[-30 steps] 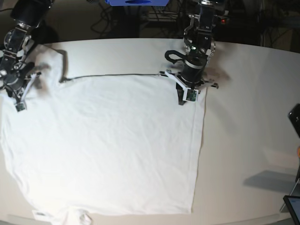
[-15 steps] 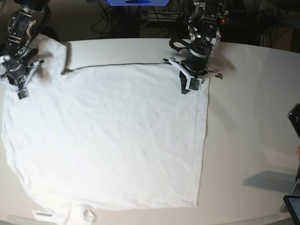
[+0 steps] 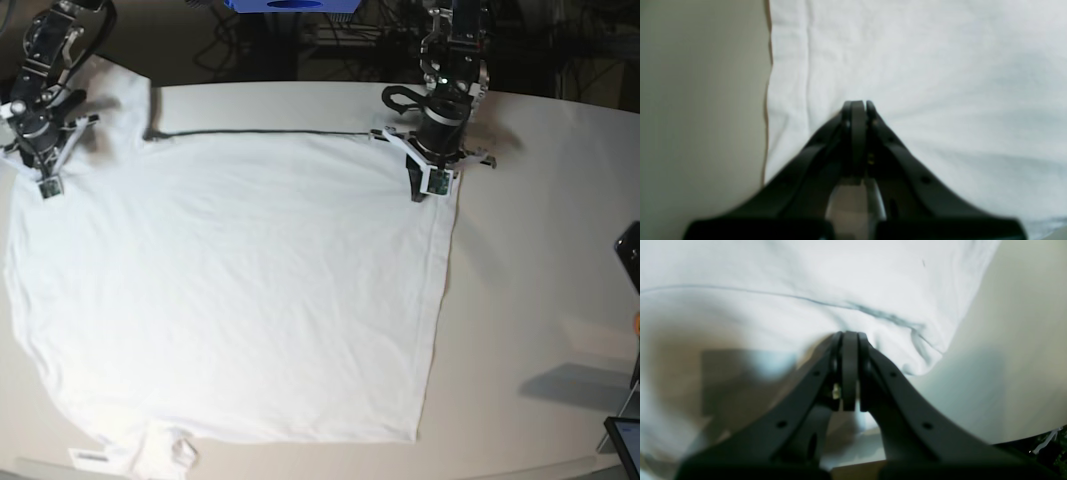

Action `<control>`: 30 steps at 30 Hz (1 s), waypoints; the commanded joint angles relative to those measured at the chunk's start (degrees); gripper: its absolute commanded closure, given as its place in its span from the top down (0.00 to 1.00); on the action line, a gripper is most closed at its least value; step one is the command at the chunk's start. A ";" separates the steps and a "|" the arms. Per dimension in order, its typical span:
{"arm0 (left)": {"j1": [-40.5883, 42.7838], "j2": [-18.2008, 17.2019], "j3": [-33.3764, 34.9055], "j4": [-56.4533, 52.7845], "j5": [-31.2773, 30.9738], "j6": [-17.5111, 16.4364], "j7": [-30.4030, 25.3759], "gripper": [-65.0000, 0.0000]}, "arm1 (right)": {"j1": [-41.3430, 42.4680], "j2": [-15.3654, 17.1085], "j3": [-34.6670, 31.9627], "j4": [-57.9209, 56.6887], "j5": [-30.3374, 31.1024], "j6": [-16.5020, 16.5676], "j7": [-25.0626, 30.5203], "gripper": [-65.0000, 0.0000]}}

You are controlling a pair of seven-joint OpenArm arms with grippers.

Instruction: Fold the T-shirt properly

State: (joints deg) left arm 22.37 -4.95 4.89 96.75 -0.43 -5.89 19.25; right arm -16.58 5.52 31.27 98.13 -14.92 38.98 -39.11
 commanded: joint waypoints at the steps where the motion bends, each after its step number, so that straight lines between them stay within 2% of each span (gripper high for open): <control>1: 0.27 -0.37 -0.53 0.26 1.00 1.19 2.60 0.00 | -0.96 0.15 0.07 -0.15 -1.30 1.02 -3.57 0.03; 7: -1.49 0.16 0.08 2.20 0.73 1.19 2.86 0.00 | -0.87 0.15 -0.28 8.99 -1.21 1.02 -3.30 0.03; 12: -1.58 1.48 -0.53 10.02 0.91 1.19 3.04 0.00 | 1.33 0.85 1.04 14.18 -1.39 1.02 -3.74 0.03; 16: -1.49 1.30 -0.53 14.94 0.82 1.10 8.23 0.00 | 3.26 0.94 5.17 13.57 -1.13 1.02 -4.27 0.04; 18: -1.32 1.21 -0.62 16.61 0.56 1.10 10.69 0.00 | 5.11 0.94 7.63 12.69 0.19 1.02 -6.91 0.05; 20: -0.26 0.42 -0.80 17.23 0.82 1.01 11.83 0.00 | 6.34 1.38 11.68 12.33 5.91 1.02 -9.99 0.13; 24: 1.67 -0.37 -3.79 17.40 0.47 1.01 12.36 0.01 | 7.83 3.67 18.54 11.63 15.05 1.02 -17.02 0.41; 26: 2.82 -0.37 -5.81 17.40 0.38 0.92 12.36 0.10 | 7.92 4.20 18.80 11.10 17.51 1.02 -19.66 0.52; 28: 3.87 -0.37 -7.48 17.40 0.38 0.92 12.36 0.19 | 7.92 4.20 18.80 11.10 19.09 1.02 -21.41 0.55; 30: 4.40 -0.37 -8.71 17.40 0.38 0.84 12.36 0.22 | 7.83 3.93 18.80 10.75 20.59 1.02 -23.00 0.55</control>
State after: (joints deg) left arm 26.87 -5.02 -3.60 113.03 -0.23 -5.80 33.01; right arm -8.88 8.03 49.58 108.18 6.50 40.51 -62.35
